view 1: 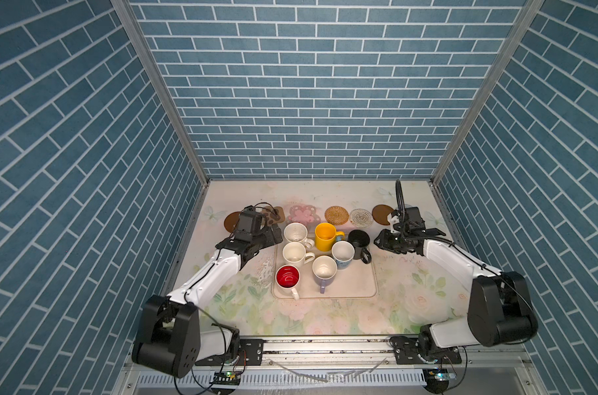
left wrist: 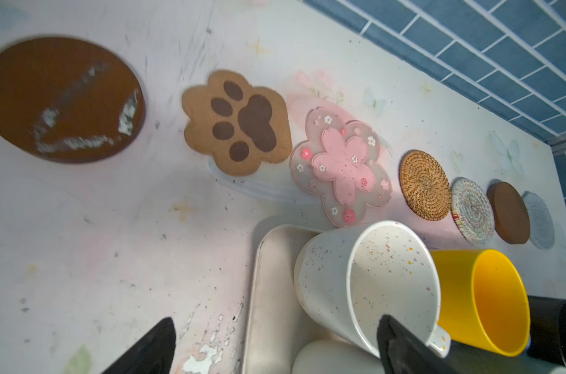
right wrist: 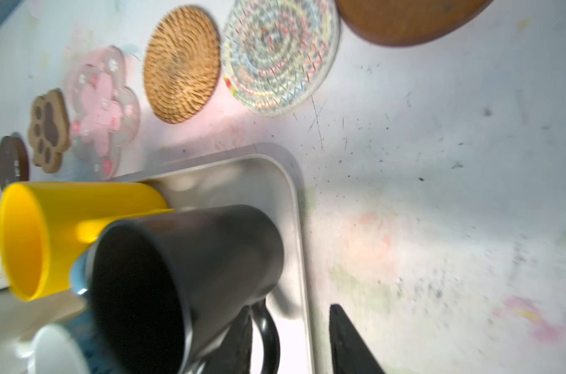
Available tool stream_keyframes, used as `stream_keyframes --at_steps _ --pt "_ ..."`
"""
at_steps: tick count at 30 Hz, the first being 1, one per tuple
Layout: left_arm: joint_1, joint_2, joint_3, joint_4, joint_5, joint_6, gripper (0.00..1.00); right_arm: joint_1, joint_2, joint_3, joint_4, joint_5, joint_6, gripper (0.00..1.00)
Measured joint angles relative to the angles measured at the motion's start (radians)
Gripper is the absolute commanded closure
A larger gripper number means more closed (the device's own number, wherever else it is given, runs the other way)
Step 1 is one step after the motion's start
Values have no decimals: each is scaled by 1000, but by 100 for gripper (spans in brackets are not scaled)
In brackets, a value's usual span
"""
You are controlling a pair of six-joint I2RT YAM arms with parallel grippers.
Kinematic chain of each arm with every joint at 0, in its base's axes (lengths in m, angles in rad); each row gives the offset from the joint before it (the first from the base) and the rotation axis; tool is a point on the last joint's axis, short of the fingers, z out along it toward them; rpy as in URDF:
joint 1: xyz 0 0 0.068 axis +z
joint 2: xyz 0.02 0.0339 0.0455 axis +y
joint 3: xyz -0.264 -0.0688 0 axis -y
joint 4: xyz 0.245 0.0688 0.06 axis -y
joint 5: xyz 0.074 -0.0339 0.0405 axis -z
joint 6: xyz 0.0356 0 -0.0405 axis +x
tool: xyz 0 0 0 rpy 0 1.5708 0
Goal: Place cups on coasters
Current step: Pick up the cup from the tray.
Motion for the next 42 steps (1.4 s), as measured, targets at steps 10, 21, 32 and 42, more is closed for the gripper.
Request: stream_keyframes --at_steps 10,21,32,42 --pt "0 -211 91 -204 25 61 1 76 -235 -18 -136 68 -81 43" --pt "0 -288 66 -385 115 125 1 203 -202 -62 -172 130 -95 40" --pt "0 -313 73 -522 142 240 1 226 -13 -61 -139 137 -104 53" --pt "0 -278 73 -525 147 265 1 235 126 -11 -102 154 -113 56"
